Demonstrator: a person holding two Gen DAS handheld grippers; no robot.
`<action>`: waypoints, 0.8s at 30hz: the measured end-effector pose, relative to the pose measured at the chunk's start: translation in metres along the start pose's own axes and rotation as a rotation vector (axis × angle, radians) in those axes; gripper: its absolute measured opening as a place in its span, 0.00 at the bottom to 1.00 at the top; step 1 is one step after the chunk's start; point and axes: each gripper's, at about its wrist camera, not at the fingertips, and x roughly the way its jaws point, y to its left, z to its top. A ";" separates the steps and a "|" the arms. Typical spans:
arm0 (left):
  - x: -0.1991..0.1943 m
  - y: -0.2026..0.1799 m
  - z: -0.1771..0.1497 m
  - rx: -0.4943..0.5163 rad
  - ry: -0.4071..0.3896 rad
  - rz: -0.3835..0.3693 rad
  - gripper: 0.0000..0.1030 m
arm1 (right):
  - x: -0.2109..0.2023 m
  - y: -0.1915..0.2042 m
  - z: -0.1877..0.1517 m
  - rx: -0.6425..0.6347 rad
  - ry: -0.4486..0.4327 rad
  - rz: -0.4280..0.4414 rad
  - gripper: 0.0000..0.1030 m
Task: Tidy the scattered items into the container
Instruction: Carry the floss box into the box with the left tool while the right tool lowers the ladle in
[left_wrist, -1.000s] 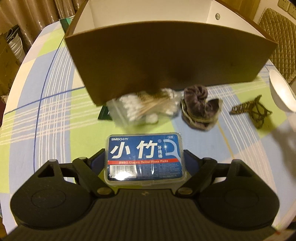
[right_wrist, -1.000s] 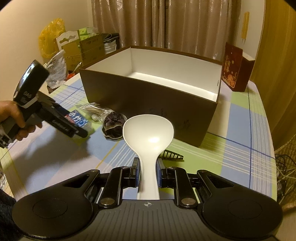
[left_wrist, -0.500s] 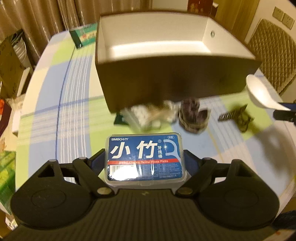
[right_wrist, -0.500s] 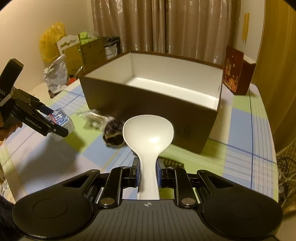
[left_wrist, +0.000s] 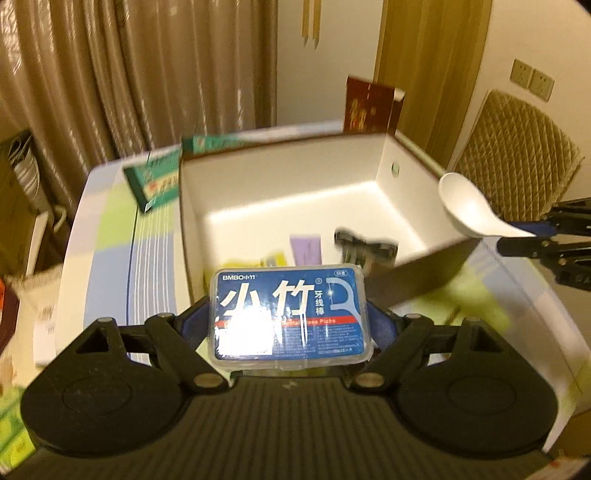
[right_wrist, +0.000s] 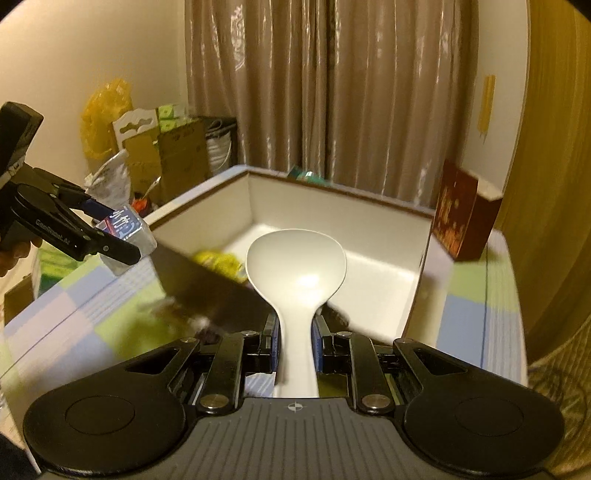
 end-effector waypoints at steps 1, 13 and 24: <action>0.003 0.000 0.008 0.007 -0.012 -0.001 0.81 | 0.003 -0.002 0.005 -0.002 -0.005 -0.003 0.14; 0.088 0.014 0.078 -0.038 0.016 -0.015 0.81 | 0.080 -0.033 0.058 0.034 0.034 -0.037 0.14; 0.178 0.034 0.099 -0.095 0.129 0.038 0.81 | 0.151 -0.062 0.067 0.111 0.165 -0.061 0.14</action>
